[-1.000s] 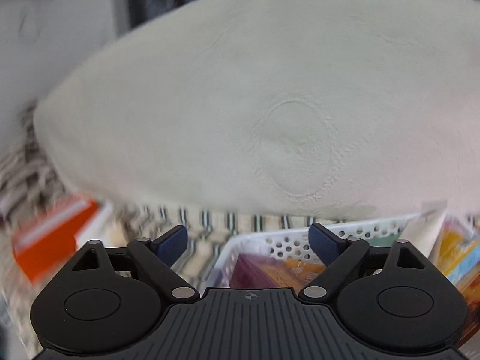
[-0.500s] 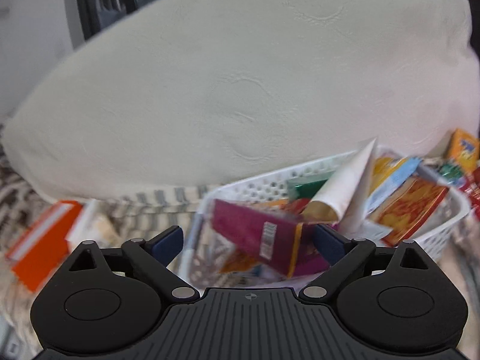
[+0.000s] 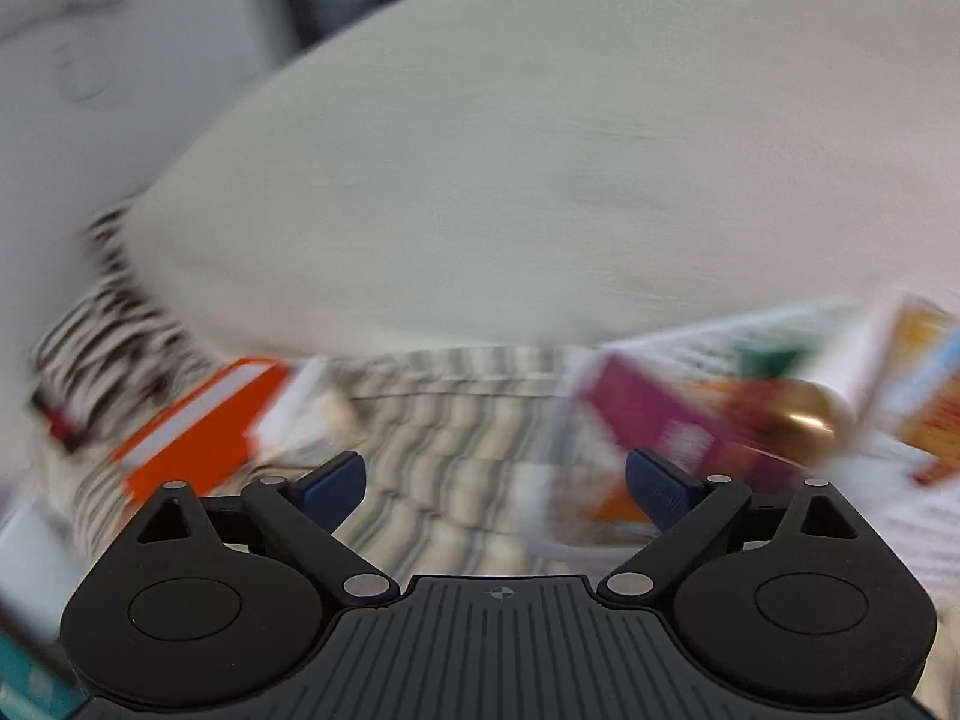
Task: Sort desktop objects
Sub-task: 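Reach the right gripper to the red flaxseed packet and grasp it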
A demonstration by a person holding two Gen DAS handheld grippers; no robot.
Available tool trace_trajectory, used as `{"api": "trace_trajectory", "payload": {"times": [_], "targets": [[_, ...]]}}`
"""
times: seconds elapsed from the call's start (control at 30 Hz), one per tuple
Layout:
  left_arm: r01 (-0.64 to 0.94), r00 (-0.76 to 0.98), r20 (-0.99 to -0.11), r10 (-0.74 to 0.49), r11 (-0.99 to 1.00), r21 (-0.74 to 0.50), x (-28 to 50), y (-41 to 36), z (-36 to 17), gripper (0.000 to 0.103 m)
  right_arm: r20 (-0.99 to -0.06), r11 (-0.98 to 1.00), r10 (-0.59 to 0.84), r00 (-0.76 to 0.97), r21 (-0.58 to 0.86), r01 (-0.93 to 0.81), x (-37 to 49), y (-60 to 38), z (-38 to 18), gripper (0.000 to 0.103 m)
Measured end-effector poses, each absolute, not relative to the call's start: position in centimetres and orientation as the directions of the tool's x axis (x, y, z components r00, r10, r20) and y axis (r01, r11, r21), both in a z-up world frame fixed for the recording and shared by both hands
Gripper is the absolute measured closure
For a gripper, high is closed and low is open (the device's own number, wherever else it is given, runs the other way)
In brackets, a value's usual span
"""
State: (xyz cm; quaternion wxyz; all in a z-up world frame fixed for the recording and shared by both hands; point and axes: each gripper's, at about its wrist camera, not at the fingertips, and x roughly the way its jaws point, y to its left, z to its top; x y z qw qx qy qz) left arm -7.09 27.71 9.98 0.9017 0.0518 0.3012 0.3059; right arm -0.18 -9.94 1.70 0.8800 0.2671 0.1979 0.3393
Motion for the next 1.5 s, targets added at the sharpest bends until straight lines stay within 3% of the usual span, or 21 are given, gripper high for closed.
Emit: {"api": "trace_trajectory", "payload": {"times": [0.07,0.17,0.23,0.33,0.4,0.47,0.5,0.57,0.63,0.73,0.83,1.0,1.1,1.2,1.33,1.4,1.5], "targets": [[-0.501,0.649,-0.570,0.504,0.847,0.178,-7.4,28.4,10.5,0.010,-0.172,0.619,0.716,0.677,0.605,-0.501,-0.4,-9.5,1.6,0.011],[-0.461,0.702,-0.543,0.462,0.875,0.149,-7.0,26.4,11.0,0.007,-0.172,0.611,0.734,0.656,0.588,-0.529,-1.0,-8.7,1.7,0.011],[-0.411,0.719,-0.549,0.427,0.897,0.160,-5.4,24.9,10.9,0.006,-0.176,0.604,0.749,0.639,0.576,-0.551,-1.4,-8.1,1.8,0.011],[-0.418,0.666,-0.547,0.507,0.861,0.289,-2.1,23.2,9.8,0.006,-0.197,0.619,0.753,0.627,0.535,-0.575,-2.1,-7.0,1.6,0.011],[-0.439,0.604,-0.546,0.581,0.814,0.380,0.0,23.2,8.1,0.008,-0.233,0.656,0.736,0.636,0.478,-0.584,-2.4,-6.2,1.6,0.011],[-0.416,0.513,-0.621,0.592,0.805,0.423,2.2,24.2,5.7,0.011,-0.260,0.709,0.695,0.671,0.403,-0.579,-2.9,-5.3,1.4,0.011],[-0.441,0.490,-0.628,0.604,0.793,0.419,2.6,24.7,4.8,0.004,-0.267,0.737,0.669,0.693,0.360,-0.573,-3.2,-4.9,1.4,0.011],[-0.494,0.484,-0.643,0.593,0.792,0.359,2.6,26.1,4.4,0.001,-0.270,0.791,0.612,0.744,0.245,-0.561,-4.1,-4.0,1.3,0.011],[-0.508,0.502,-0.660,0.559,0.808,0.297,1.9,26.7,4.9,0.006,-0.269,0.829,0.557,0.786,0.131,-0.543,-4.9,-2.9,1.2,0.011],[-0.497,0.577,-0.602,0.551,0.823,0.276,0.0,25.4,7.1,0.015,-0.262,0.845,0.525,0.810,0.052,-0.532,-5.4,-2.1,0.7,0.011],[-0.460,0.698,-0.510,0.503,0.860,0.220,-1.6,24.0,9.9,0.004,-0.281,0.846,0.521,0.806,0.045,-0.531,-5.2,-1.9,0.3,0.011],[-0.293,0.861,-0.392,0.324,0.946,0.140,-5.0,17.3,12.2,0.000,-0.360,0.854,0.516,0.777,0.145,-0.499,-2.3,-3.6,0.0,0.011],[-0.162,0.912,-0.370,0.177,0.984,0.071,-6.1,12.7,11.0,0.000,-0.413,0.880,0.475,0.777,0.237,-0.412,0.6,-6.3,-0.7,0.011],[-0.069,0.926,-0.369,0.081,0.997,0.046,-5.6,8.5,8.2,0.000,-0.469,0.928,0.371,0.801,0.223,-0.299,3.1,-8.8,-1.8,0.011],[-0.046,0.926,-0.374,0.049,0.999,0.018,-3.4,5.5,3.5,0.000,-0.513,0.950,0.308,0.801,0.216,-0.227,4.6,-11.0,-2.7,0.011],[-0.049,0.930,-0.365,0.051,0.999,0.016,-3.5,4.2,1.8,0.000,-0.519,0.944,0.327,0.790,0.215,-0.250,5.0,-11.3,-2.8,0.011],[0.003,0.906,-0.424,0.015,0.999,0.043,-3.0,3.5,0.2,0.000,-0.524,0.935,0.347,0.778,0.124,-0.333,6.0,-10.1,-2.6,0.012]]}}
